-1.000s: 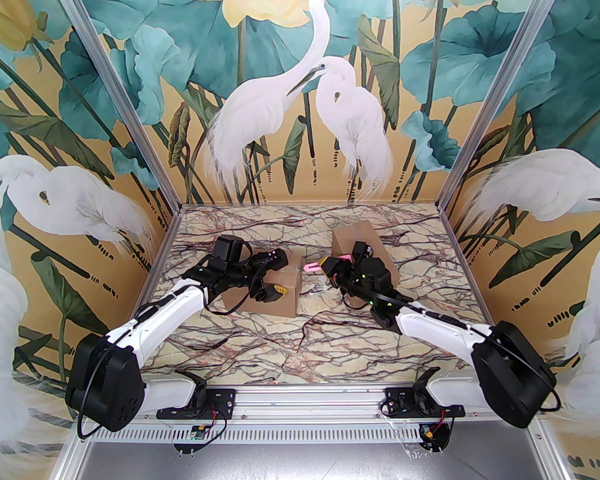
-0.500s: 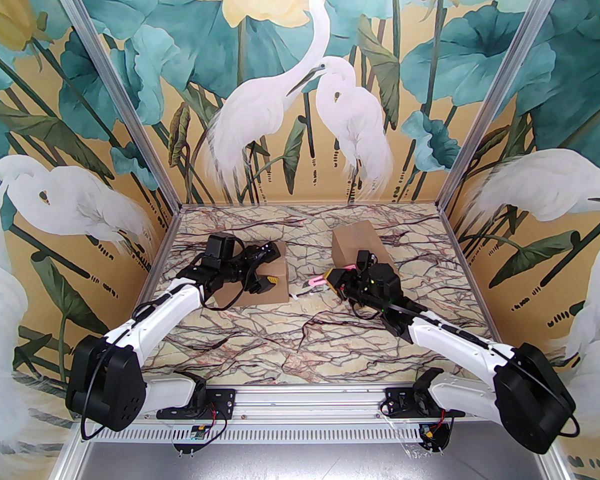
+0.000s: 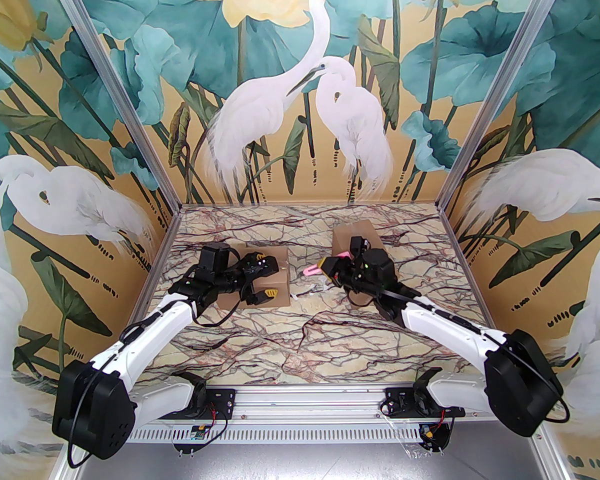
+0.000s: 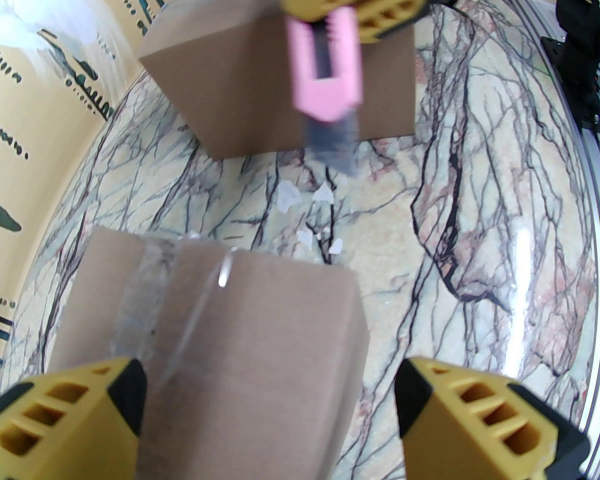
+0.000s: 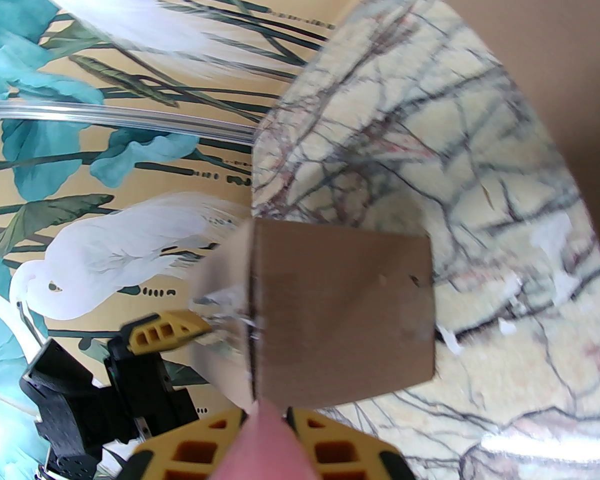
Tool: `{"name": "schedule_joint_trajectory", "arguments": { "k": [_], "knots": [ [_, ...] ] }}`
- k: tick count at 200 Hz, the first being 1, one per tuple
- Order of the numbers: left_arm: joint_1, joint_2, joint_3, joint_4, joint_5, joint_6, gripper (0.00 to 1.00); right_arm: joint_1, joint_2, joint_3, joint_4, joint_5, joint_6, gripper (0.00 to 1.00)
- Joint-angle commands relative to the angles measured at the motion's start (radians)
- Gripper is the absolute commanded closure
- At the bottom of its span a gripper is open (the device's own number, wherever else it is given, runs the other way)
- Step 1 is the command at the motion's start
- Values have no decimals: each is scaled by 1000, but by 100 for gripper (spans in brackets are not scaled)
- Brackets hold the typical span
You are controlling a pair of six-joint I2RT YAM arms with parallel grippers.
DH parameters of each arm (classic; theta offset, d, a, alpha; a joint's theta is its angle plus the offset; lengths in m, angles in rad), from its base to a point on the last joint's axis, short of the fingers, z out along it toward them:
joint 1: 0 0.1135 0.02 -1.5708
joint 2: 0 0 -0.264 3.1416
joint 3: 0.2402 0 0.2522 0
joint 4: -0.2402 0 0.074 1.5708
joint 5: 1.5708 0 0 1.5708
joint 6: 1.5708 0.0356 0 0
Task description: Unpack the express box
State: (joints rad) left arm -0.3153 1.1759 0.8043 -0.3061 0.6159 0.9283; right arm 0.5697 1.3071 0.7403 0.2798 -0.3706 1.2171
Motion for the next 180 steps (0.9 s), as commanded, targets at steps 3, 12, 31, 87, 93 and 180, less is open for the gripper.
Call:
{"name": "schedule_joint_trajectory", "arguments": {
  "k": [3, 12, 31, 87, 93, 180],
  "knots": [
    [-7, -25, -10, -16, 52, 31, 12, -9, 44, 58, 11, -25, -62, 100],
    [-8, -25, -8, -17, 54, 35, 13, -11, 64, 68, 26, -31, -64, 100],
    [-8, -22, 2, -35, 46, 47, 12, -16, 99, 82, 58, -31, -71, 100],
    [-8, 5, 29, -74, 14, 55, 7, -49, 194, 107, 199, -73, -52, 100],
    [-7, 5, 29, -73, 12, 54, 6, -52, 200, 113, 204, -79, -52, 100],
    [-7, 3, 26, -54, -37, 52, 5, -54, 324, 157, 326, -140, 7, 100]
  ]
}}
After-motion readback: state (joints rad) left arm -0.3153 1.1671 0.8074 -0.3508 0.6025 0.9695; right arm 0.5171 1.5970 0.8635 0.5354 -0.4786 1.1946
